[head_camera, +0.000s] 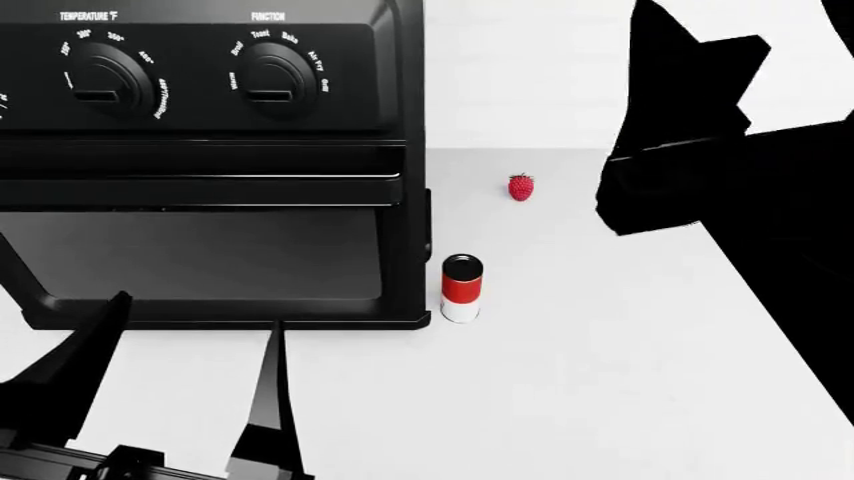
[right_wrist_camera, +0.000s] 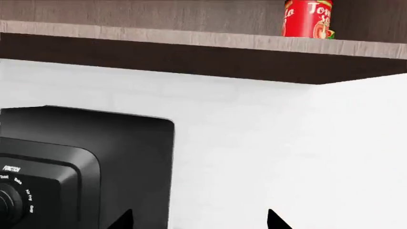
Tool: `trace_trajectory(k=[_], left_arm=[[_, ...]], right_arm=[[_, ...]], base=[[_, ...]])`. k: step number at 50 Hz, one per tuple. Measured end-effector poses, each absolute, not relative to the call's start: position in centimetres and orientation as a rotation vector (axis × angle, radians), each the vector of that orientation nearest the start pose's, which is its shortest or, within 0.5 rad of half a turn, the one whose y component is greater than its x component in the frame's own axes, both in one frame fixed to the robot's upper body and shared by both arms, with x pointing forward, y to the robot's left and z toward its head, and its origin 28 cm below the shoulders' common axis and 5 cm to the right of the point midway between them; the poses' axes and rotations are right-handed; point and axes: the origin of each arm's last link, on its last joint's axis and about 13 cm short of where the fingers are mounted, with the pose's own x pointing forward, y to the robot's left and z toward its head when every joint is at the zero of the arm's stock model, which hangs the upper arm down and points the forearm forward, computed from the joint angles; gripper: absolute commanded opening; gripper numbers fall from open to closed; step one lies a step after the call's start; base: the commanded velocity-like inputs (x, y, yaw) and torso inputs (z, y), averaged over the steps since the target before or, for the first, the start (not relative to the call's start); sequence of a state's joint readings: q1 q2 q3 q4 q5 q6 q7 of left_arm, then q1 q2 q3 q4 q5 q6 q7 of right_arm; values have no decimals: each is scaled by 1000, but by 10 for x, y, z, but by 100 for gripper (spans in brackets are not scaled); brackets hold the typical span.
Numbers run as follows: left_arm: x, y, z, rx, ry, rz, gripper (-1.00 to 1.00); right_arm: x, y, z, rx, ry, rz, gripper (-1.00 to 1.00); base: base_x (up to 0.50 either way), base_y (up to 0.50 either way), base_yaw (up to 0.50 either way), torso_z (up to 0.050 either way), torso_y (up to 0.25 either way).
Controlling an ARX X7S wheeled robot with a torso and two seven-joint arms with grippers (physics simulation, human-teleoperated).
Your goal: Pick the cans from the counter and place them in their designated side in the cabinet.
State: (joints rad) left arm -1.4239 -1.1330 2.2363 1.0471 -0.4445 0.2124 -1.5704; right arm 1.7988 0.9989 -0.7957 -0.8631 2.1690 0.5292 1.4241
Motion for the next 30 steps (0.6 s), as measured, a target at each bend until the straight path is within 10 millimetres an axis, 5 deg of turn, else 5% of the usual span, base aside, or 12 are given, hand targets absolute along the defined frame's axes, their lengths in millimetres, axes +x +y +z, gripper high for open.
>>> trace_trajectory(k=[30], left_arm=[[97, 215, 182, 86, -364, -156, 100]], right_arm=[[188, -109, 264, -155, 90, 350, 100]], base=[[0, 0, 0, 0, 0]])
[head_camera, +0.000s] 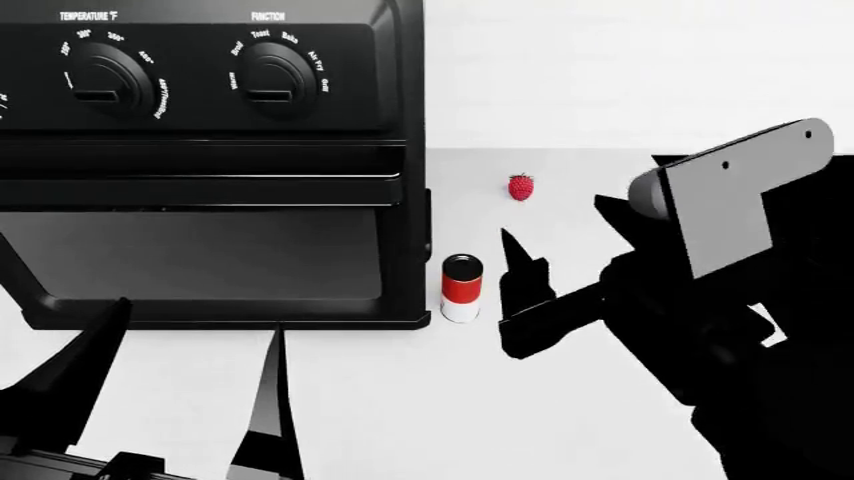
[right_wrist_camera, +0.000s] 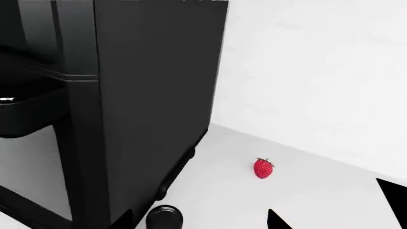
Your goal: Pick the cans from the counter and place them in their designated side in the cabinet.
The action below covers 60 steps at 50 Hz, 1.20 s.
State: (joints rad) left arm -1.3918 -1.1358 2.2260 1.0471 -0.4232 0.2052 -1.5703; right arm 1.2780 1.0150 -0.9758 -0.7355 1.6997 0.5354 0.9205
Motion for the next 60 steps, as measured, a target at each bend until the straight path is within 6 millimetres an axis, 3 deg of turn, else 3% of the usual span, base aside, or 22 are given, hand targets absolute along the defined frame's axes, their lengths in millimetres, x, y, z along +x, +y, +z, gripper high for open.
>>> trace_trajectory(k=[22, 37, 60], left_arm=[[98, 214, 183, 87, -364, -162, 100], [98, 213, 182, 84, -361, -166, 100], [97, 213, 181, 85, -358, -162, 100]], right_arm=[[241, -128, 234, -95, 283, 535, 100], [246, -138, 225, -45, 343, 690, 100], [264, -132, 202, -38, 360, 699, 100]], base=[[0, 0, 0, 0, 0], [0, 0, 0, 0, 0], [0, 0, 0, 0, 0]])
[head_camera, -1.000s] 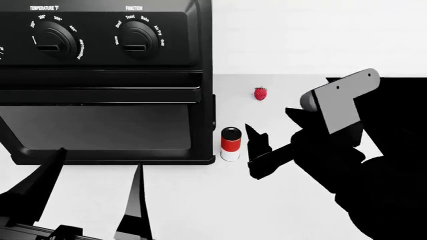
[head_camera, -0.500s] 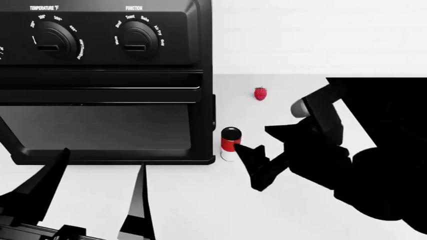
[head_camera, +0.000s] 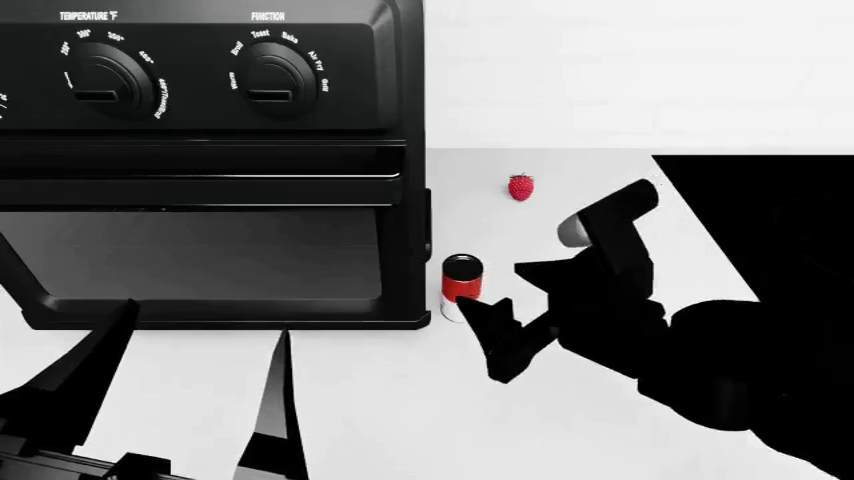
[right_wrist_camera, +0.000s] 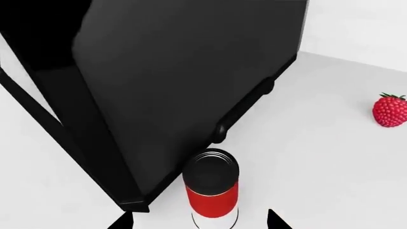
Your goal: Pick the cans from the counter and place them in their designated side in the cabinet.
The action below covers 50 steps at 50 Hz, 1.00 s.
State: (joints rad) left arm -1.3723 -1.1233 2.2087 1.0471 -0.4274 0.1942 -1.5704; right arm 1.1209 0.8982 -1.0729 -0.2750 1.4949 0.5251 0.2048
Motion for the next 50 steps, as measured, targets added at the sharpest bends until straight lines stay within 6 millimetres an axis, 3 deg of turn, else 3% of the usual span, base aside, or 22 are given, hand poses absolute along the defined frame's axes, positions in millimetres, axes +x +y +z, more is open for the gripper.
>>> trace_trajectory(k=[22, 50], left_arm=[[96, 214, 180, 83, -359, -161, 100], [95, 212, 178, 83, -352, -162, 100]], right_arm=[[278, -124, 179, -30, 375, 686, 100], [297, -116, 177, -19, 348, 670, 100]], base=[[0, 0, 0, 0, 0], [0, 0, 0, 0, 0]])
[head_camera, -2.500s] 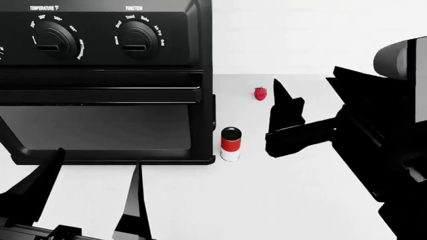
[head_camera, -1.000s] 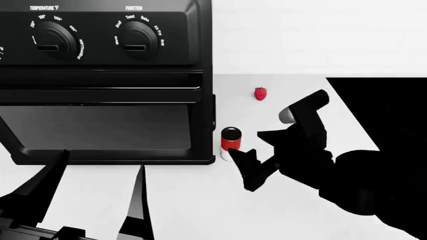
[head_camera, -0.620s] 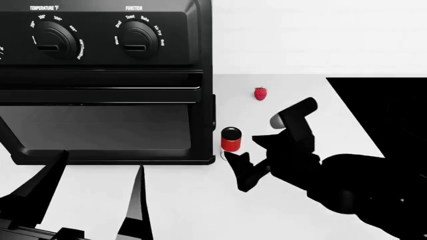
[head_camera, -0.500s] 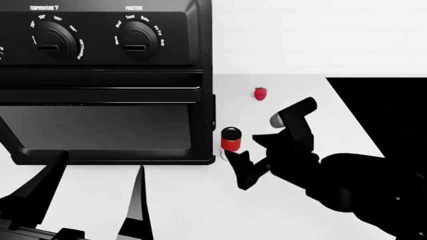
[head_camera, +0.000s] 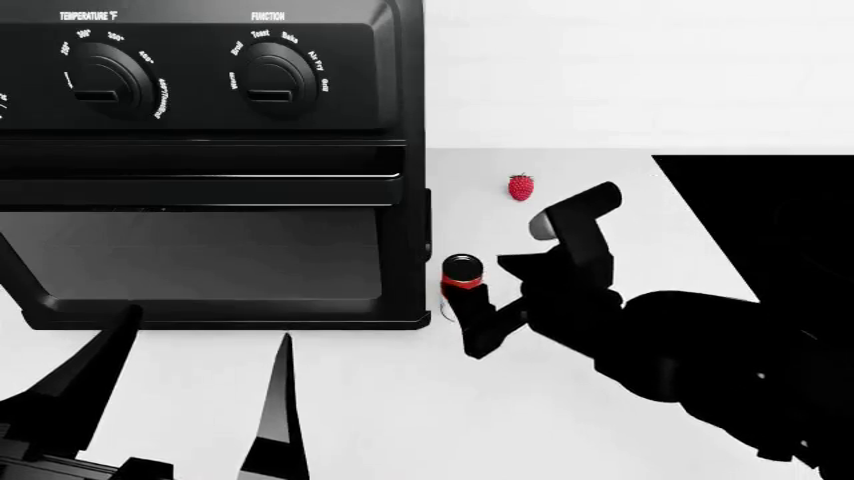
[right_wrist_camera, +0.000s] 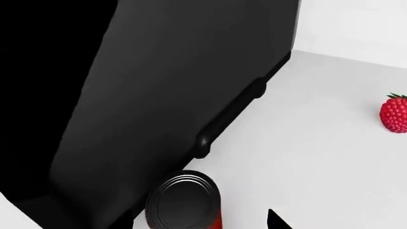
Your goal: Pick the cans from the counter and place them in their designated side in the cabinet.
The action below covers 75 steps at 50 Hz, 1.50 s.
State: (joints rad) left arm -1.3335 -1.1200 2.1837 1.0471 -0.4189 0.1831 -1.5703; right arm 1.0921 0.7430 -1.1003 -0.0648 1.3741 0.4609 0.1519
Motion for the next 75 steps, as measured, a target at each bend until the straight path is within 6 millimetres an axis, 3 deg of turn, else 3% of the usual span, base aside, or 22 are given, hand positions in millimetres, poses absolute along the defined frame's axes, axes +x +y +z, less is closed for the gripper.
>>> trace_trajectory(k=[33, 34, 58, 65, 75], left_arm=[[95, 213, 178, 79, -355, -160, 100], [95, 213, 178, 79, -355, -160, 100], [92, 214, 176, 79, -346, -156, 100], [93, 213, 176, 81, -345, -159, 100], [93, 213, 176, 80, -342, -163, 100]], right_arm=[[308, -109, 161, 4, 399, 668, 100], [308, -108, 161, 4, 398, 667, -100], [307, -106, 172, 30, 246, 613, -100], [297, -107, 205, 47, 106, 541, -100], [263, -108, 275, 60, -185, 403, -100]], base=[[0, 0, 0, 0, 0], [0, 0, 0, 0, 0], [0, 0, 0, 0, 0], [0, 0, 0, 0, 0], [0, 0, 0, 0, 0]])
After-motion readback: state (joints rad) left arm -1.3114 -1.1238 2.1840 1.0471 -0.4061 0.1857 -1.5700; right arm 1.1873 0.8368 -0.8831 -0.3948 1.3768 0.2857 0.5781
